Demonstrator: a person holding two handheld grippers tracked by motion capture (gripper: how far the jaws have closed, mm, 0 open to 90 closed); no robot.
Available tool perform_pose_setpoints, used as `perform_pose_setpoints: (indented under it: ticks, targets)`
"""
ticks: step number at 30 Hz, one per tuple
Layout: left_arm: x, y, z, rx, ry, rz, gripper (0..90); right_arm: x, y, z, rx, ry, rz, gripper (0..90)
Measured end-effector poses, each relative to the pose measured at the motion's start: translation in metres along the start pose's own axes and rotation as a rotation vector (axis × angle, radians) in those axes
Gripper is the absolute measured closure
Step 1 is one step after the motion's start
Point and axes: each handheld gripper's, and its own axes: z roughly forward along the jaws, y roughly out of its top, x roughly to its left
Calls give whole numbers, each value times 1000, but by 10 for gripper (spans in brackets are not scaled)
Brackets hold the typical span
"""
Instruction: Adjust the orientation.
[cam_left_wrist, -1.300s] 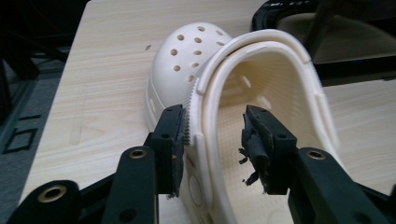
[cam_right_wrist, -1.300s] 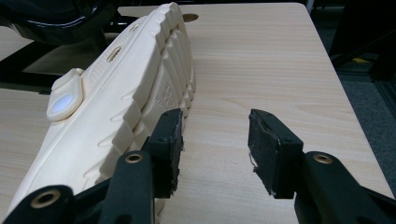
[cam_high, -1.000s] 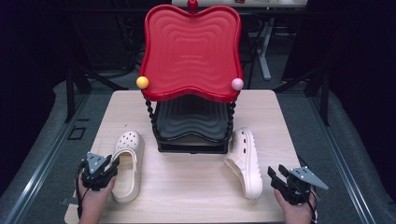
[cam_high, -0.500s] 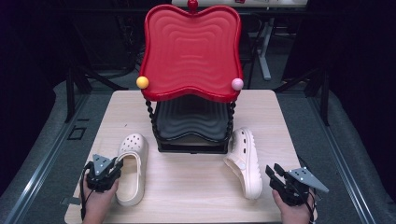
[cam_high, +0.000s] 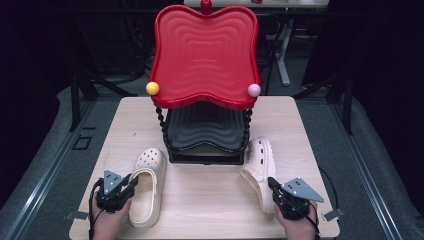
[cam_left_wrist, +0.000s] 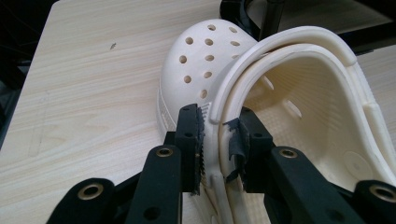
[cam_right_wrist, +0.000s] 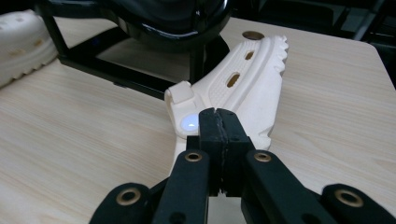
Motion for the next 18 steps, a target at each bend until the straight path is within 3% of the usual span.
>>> perform_pose_setpoints:
  ticks: [3, 7, 11, 16, 18]
  targets:
    - [2, -1, 0, -4, -11, -11, 719, -5, -3, 6, 35, -13, 2, 900]
    - [4, -2, 1, -12, -36, -36, 684, -7, -2, 5, 40, -38, -11, 900]
    - [4, -3, 0, -16, -35, -40, 661, -10, -1, 2, 50, -61, -14, 900]
    - [6, -3, 1, -18, -44, -49, 654, -25, -4, -5, 42, -105, 46, 900]
    - [6, -3, 1, -17, -45, -51, 645, -37, -7, -8, 42, -110, 107, 900]
